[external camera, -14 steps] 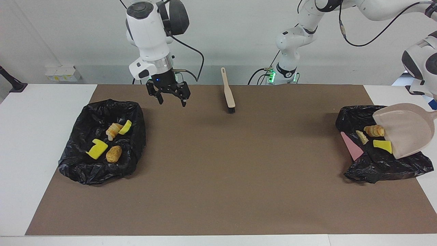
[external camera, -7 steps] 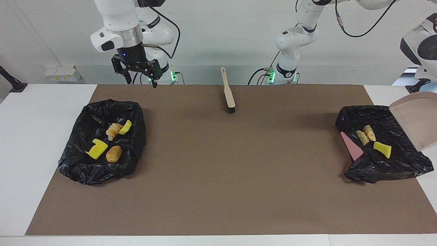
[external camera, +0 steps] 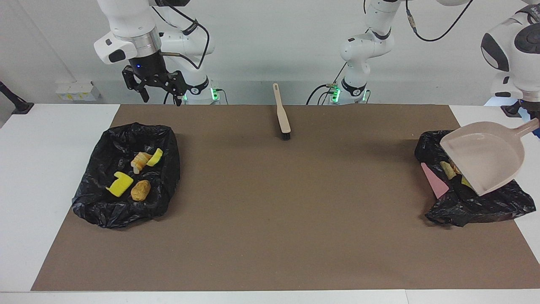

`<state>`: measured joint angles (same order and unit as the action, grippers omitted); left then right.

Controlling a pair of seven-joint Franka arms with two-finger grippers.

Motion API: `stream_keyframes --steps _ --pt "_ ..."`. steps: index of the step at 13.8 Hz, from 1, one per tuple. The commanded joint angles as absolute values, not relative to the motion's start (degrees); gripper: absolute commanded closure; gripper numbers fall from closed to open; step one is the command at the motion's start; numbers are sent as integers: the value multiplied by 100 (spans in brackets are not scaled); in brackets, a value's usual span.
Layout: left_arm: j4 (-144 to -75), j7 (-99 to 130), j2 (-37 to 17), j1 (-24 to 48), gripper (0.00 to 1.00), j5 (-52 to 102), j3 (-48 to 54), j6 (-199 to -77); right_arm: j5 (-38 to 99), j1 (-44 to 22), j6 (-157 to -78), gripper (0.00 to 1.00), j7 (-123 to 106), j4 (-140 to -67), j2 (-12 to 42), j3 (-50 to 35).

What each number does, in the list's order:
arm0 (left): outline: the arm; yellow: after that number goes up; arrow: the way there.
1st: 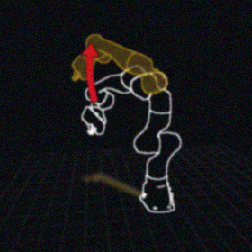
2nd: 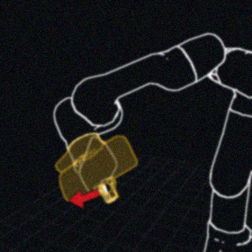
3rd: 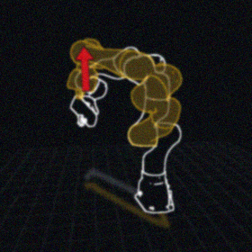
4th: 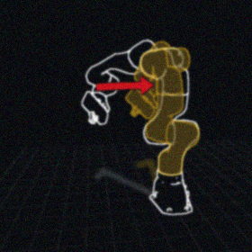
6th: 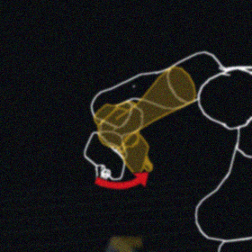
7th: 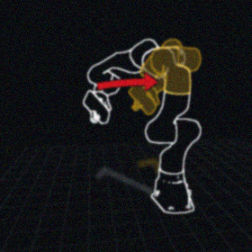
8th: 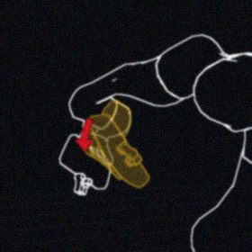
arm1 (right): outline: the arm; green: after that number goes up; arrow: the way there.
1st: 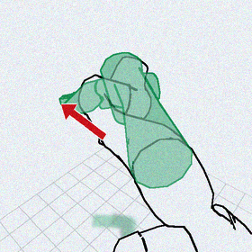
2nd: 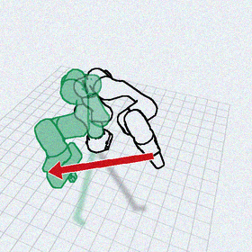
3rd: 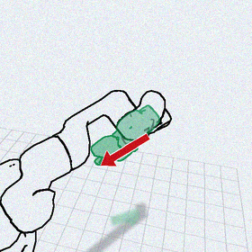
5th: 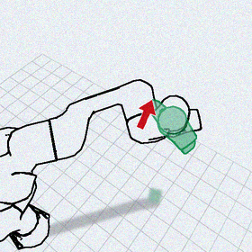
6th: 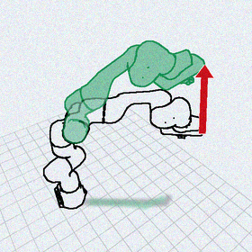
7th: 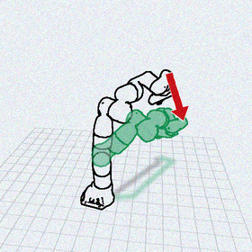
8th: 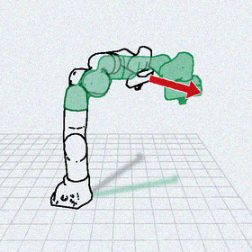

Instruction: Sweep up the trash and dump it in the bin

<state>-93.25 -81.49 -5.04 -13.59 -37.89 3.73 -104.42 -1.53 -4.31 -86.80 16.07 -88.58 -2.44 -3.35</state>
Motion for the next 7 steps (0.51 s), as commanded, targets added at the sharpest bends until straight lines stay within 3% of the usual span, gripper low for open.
stream_keyframes --steps 1,7 --pt "-9439 -7167 -343 -1239 100 -2913 325 -10231 -88 -466 -8587 0 1520 -8763 -185 -220" --pt "-9492 -4478 -202 -432 100 -1945 343 -9222 -88 -273 -8587 0 1529 -8763 -176 -202"
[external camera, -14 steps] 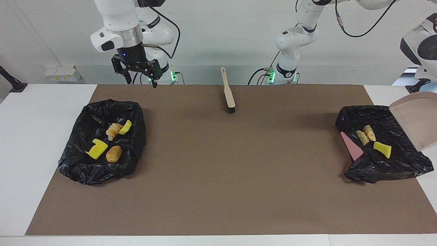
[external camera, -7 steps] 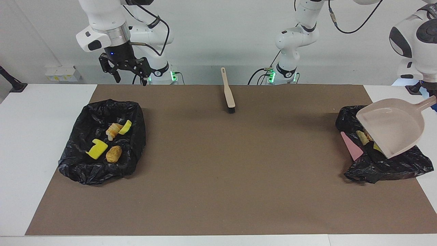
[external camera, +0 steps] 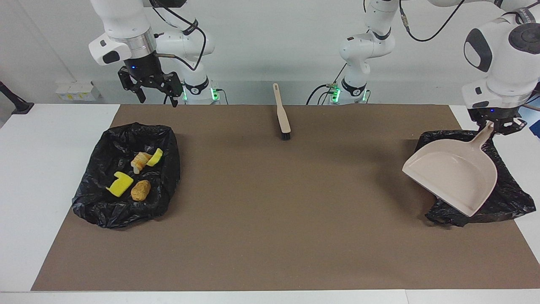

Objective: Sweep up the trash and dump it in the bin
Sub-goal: 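Bring the empty dustpan back to the table center with the left gripper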

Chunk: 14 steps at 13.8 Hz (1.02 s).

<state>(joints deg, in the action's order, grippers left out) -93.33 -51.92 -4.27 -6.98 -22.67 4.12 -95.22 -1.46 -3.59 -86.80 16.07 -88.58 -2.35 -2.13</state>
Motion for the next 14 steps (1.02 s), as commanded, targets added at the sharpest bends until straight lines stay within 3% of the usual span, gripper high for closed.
stream_keyframes --steps 1,7,14 --pt "-9518 -4004 -159 -291 100 -1725 343 -9046 -88 -264 -8587 0 1529 -8763 -176 -202" --pt "-9790 -814 52 877 100 -635 352 -8823 -88 -246 -8587 0 1521 -8763 -176 -202" --pt "-10440 1228 71 2098 100 -9 352 -10193 -88 -246 -8587 0 1521 -8763 -176 -202"
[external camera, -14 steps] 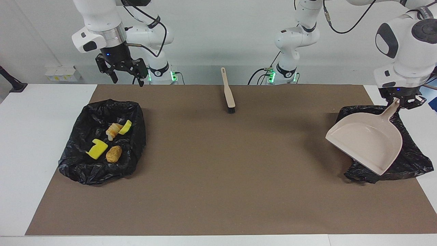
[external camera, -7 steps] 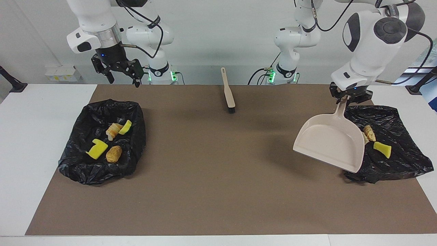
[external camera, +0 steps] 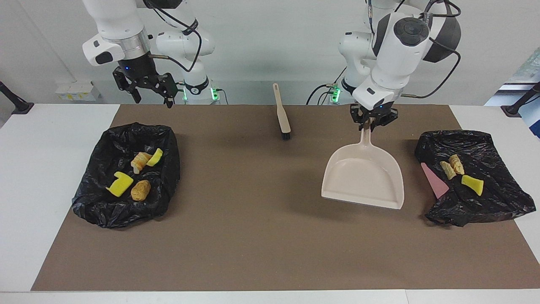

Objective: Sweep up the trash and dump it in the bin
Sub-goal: 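Bring the empty dustpan back to the table center with the left gripper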

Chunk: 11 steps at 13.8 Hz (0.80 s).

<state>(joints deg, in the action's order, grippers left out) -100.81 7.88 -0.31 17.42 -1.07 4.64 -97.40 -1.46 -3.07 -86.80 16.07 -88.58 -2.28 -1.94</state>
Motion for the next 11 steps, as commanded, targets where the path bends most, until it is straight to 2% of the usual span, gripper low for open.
stream_keyframes --steps 1,3,8,11 --pt "-10563 1500 18 2222 100 -9 352 -10448 -88 -246 -8587 0 1521 -8763 -176 -202" --pt "-10844 1774 -17 2442 100 104 352 -10940 -88 -246 -8587 0 1521 -8763 -176 -202" --pt "-11065 2960 -1070 3172 100 184 360 -12267 -88 -246 -8587 0 1521 -8763 -176 -202" --pt "-11294 3383 -1195 3428 100 193 369 -12928 -88 -246 -8587 0 1521 -8763 -176 -202"
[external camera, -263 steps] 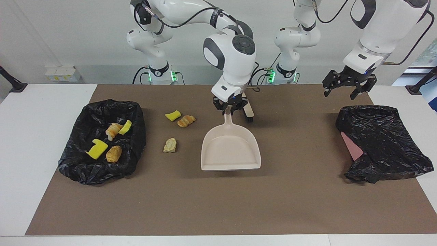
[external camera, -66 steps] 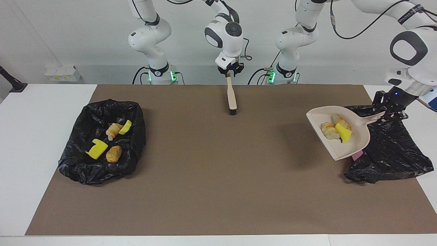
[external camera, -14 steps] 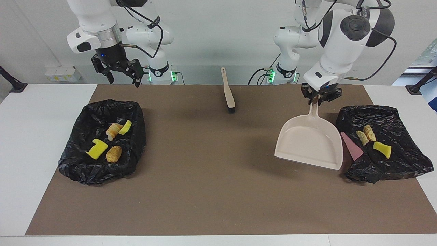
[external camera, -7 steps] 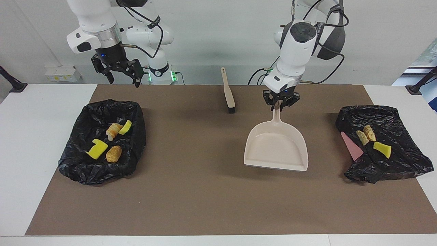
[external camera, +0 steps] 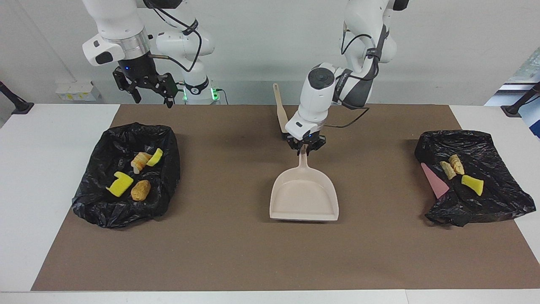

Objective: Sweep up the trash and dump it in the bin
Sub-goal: 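Bring the empty dustpan back to the table center with the left gripper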

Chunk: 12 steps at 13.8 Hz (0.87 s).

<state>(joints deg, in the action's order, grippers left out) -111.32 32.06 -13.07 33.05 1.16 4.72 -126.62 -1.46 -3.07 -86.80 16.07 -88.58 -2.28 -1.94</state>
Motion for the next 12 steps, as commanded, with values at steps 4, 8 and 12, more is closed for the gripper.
stream_keyframes --steps 4,8,12 --pt "-11241 3322 -1204 3331 0 193 352 -12876 -88 -246 -8587 0 1521 -8771 -176 -202" --pt "-10979 3287 -1029 2814 0 185 334 -12657 -88 -246 -8587 0 1521 -8763 -176 -202" --pt "-10478 2727 -1002 2059 0 185 317 -12113 -88 -246 -8587 0 1521 -8763 -176 -202"
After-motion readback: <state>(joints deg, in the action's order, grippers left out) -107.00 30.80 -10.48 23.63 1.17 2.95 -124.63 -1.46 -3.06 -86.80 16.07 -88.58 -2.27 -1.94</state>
